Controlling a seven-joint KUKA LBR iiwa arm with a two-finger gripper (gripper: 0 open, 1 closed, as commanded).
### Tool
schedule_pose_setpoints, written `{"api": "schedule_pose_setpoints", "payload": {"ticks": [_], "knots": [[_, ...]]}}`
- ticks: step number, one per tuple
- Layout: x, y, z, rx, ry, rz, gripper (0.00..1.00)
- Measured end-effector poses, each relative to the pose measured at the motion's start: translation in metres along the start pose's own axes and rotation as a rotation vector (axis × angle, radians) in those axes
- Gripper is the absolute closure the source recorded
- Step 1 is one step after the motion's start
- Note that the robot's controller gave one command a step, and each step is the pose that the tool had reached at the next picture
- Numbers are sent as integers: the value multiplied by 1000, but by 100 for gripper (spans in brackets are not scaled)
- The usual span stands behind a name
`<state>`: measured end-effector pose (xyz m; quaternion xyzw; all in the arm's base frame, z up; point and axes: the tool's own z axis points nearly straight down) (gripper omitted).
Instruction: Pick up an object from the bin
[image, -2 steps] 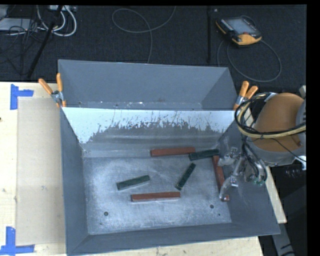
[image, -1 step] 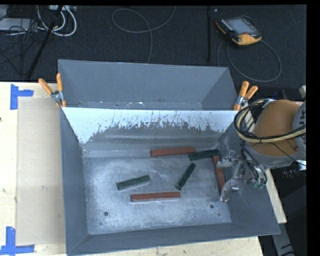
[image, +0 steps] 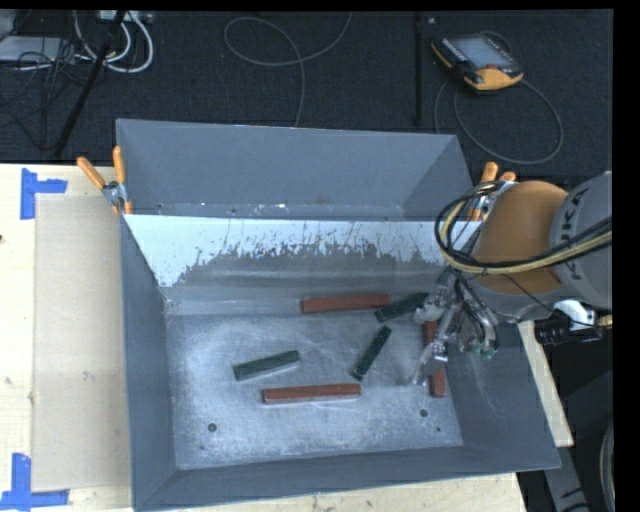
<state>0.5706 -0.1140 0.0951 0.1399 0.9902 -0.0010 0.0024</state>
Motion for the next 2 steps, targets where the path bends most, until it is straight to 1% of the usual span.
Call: {"api": "schedule_pose_setpoints", "payload": {"ticks": [1,2], "knots": [[-5,28,-1,-3,4,121,0],[19,80,0,-1,6,-196,0]]}}
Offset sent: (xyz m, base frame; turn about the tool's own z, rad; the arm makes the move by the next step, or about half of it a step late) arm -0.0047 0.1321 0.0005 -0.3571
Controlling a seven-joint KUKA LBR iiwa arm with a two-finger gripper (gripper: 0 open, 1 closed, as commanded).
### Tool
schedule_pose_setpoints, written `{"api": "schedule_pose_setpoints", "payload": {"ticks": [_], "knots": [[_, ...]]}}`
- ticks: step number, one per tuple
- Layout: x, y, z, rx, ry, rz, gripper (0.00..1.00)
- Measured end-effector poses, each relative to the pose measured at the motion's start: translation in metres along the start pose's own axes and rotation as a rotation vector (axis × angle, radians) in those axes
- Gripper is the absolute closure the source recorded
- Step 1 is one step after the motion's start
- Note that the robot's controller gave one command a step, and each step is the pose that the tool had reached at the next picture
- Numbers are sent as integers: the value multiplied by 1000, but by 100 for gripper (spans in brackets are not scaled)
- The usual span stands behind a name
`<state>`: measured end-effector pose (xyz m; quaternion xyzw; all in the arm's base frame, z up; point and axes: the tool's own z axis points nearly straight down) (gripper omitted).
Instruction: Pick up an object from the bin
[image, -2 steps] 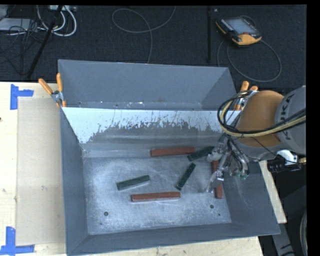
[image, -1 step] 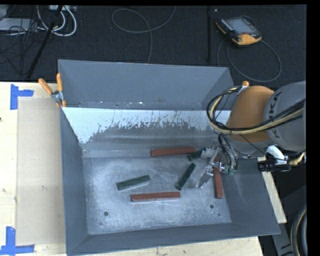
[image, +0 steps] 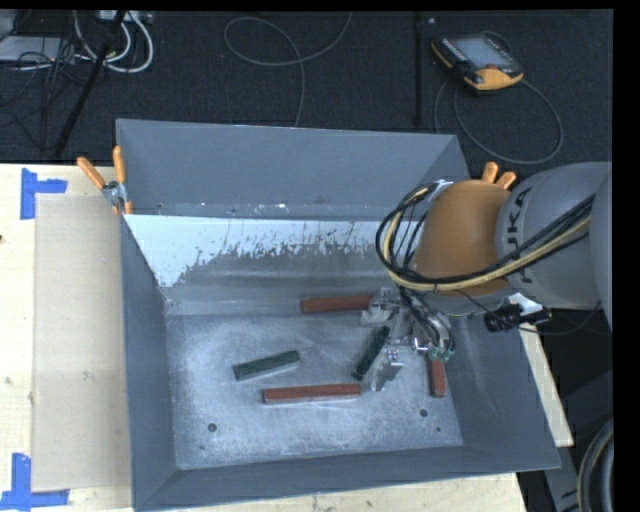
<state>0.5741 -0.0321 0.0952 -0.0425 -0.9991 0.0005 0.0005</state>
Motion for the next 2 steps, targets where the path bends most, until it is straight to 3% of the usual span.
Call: {"api": "schedule_pose_setpoints", "payload": {"ticks": [1,2], "knots": [[-19,35,18,0,-13,91,100],[-19,35,18,1,-13,90,100]]}}
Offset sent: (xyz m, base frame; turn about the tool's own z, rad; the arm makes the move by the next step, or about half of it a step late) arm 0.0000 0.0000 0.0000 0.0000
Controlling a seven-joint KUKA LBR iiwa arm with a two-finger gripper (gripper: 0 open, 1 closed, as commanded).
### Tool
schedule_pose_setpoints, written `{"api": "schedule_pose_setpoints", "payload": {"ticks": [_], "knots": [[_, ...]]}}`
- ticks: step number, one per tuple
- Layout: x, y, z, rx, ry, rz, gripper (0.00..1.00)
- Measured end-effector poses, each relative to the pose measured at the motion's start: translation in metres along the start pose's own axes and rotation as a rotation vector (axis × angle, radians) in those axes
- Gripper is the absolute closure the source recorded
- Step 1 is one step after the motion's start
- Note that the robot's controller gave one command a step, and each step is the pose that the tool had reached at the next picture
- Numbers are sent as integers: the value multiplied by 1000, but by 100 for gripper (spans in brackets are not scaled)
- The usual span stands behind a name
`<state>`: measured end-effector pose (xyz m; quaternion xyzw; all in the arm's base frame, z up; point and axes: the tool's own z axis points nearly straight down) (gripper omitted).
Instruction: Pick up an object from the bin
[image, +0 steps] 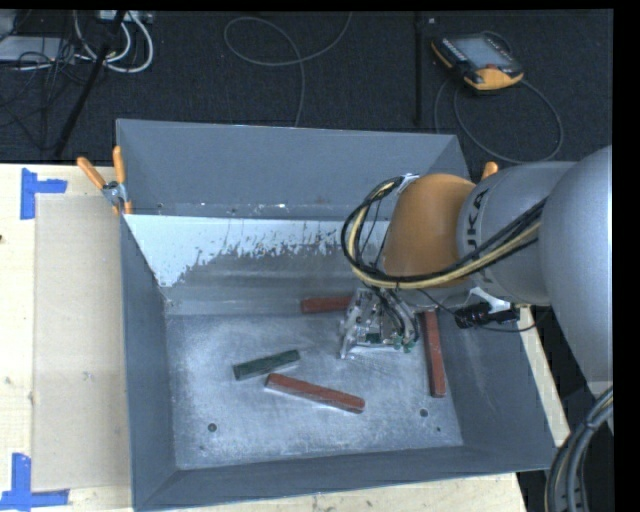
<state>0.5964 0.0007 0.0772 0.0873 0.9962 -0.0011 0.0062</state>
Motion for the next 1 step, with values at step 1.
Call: {"api": "schedule_pose_setpoints", "payload": {"ticks": [1], "knots": [[9,7,-192,-3,8,0,100]]}}
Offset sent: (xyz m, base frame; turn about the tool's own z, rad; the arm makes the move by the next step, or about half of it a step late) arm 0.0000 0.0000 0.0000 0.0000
